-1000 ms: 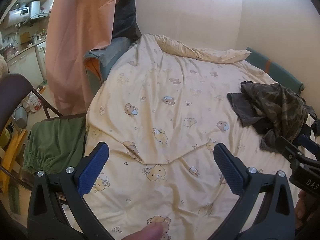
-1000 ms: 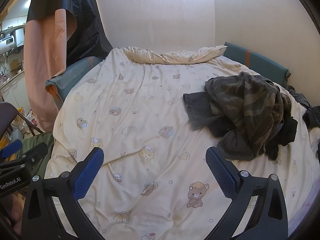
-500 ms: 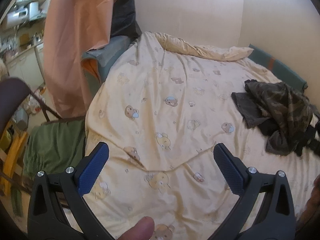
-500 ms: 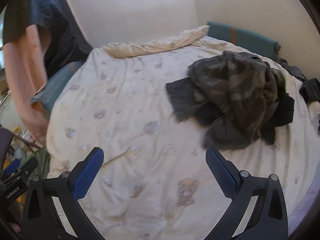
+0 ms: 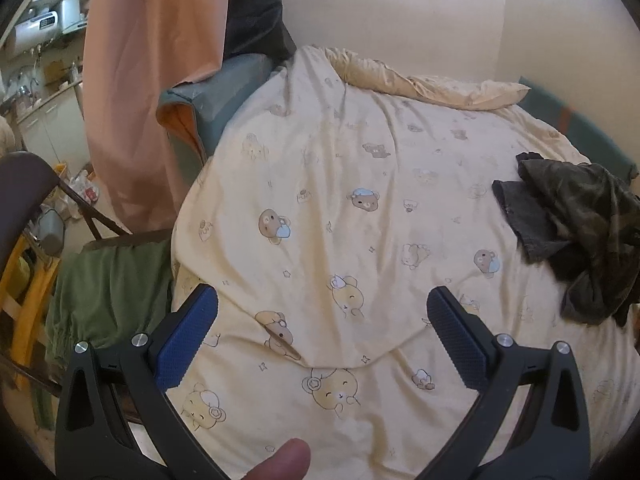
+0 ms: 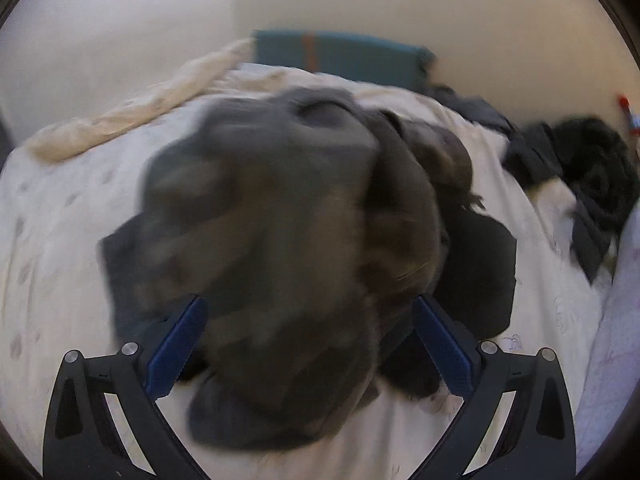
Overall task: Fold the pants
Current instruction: 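Grasp the camouflage pants from the heap with the right gripper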
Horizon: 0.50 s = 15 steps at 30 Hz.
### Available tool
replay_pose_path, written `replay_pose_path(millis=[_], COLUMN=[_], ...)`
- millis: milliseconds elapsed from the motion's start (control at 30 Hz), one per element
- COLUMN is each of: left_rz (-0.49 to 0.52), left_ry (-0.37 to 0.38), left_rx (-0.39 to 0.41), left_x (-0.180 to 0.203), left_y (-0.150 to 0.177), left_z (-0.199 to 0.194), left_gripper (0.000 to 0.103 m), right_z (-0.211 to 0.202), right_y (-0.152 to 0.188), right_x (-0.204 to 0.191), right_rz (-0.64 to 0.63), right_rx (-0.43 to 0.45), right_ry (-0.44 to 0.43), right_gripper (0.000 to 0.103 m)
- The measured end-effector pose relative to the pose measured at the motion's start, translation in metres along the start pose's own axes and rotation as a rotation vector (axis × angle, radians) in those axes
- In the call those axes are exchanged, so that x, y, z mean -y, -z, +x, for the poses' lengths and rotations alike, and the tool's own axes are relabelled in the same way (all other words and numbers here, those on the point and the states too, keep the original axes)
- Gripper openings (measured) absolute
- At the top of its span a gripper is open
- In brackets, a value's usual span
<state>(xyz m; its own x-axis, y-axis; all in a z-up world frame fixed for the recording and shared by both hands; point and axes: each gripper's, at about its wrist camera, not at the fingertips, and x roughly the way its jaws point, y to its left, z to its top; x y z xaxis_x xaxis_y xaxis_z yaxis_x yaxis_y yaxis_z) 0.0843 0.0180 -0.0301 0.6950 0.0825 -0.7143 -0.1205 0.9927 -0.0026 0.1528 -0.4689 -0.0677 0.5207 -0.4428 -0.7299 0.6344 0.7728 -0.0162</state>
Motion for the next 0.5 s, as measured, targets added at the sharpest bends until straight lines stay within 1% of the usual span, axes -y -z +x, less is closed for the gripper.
replay_pose_path(millis=[33, 67, 100, 133, 167, 233, 267, 367, 433, 500], left_rz=[-0.004, -0.009, -0.017, -0.021, -0.027, -0.033, -0.031, -0.035, -0.043, -0.058], left_ry=[0.004, 0.012, 0.024, 0.031, 0.038, 0.041, 0.041, 0.037, 0.029, 0.021], left_rx=[-0.004, -0.007, -0.011, -0.012, -0.014, -0.015, -0.011, 0.010, 0.020, 0.027], left_x=[0.000, -0.001, -0.002, -0.002, -0.003, -0.004, -0.003, -0.004, -0.006, -0.010], left_y=[0.000, 0.001, 0.001, 0.001, 0.002, 0.001, 0.000, -0.003, -0.005, -0.006], left_z=[0.000, 0.001, 0.000, 0.000, 0.000, -0.001, -0.003, -0.010, -0.016, -0.021], left_gripper=[0.103, 0.103, 0.103, 0.103, 0.103, 0.103, 0.103, 0.103, 0.103, 0.103], right_z=[0.008, 0.018, 0.025, 0.030, 0.031, 0.022, 0.016, -0.015, -0.036, -0.060], right_y=[-0.001, -0.003, -0.003, -0.005, -0.006, -0.008, -0.009, -0.006, -0.003, 0.001], right_x=[0.003, 0.004, 0.004, 0.006, 0.005, 0.005, 0.001, -0.019, -0.027, -0.039], right_rz=[0.008, -0.002, -0.014, -0.019, -0.023, -0.022, -0.038, -0.155, -0.201, -0.225], right_rx=[-0.004, -0.014, -0.025, -0.040, -0.059, -0.052, -0.040, 0.041, 0.075, 0.100], right_ry=[0.008, 0.013, 0.008, -0.066, -0.093, -0.135, -0.137, -0.163, -0.201, -0.267], right_gripper=[0.102, 0.096, 0.086, 0.058, 0.036, 0.023, 0.018, 0.015, 0.014, 0.014])
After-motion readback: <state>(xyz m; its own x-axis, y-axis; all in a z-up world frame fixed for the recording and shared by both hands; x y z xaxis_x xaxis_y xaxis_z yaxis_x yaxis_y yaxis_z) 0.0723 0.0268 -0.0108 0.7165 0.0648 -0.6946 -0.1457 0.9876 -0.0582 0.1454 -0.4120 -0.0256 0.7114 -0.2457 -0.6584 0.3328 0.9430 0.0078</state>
